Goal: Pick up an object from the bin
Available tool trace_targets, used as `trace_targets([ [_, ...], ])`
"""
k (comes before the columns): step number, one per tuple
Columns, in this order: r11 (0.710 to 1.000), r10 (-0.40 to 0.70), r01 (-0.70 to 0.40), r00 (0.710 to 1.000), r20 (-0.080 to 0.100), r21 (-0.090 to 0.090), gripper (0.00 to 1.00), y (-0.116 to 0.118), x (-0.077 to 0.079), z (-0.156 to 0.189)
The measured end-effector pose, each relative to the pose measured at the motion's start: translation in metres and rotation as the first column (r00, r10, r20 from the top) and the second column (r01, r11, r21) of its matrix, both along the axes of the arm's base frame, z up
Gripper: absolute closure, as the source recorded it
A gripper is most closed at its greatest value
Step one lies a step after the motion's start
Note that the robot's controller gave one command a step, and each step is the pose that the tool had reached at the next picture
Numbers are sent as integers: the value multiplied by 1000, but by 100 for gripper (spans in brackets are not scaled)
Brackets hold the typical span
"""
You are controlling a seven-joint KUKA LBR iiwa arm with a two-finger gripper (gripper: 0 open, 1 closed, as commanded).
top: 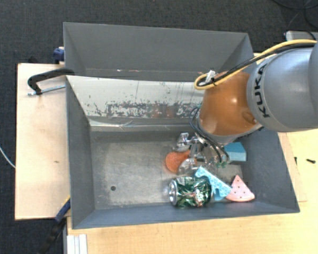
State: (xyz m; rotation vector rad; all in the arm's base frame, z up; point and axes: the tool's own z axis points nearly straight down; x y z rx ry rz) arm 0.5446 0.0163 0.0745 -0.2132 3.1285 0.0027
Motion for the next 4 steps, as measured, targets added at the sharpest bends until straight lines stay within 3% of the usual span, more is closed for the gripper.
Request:
trace_targets([
  [1, 1000, 0, 0, 1000, 0, 0, 100, 0, 0, 0],
  [2, 1000, -11, 11, 1000, -1, 0, 100, -2, 3, 57],
  [3, 1000, -12, 12, 1000, -1, 0, 100, -2, 3, 57],
  [4, 1000, 12, -12, 1000, 0, -1, 100, 19, 0, 170],
])
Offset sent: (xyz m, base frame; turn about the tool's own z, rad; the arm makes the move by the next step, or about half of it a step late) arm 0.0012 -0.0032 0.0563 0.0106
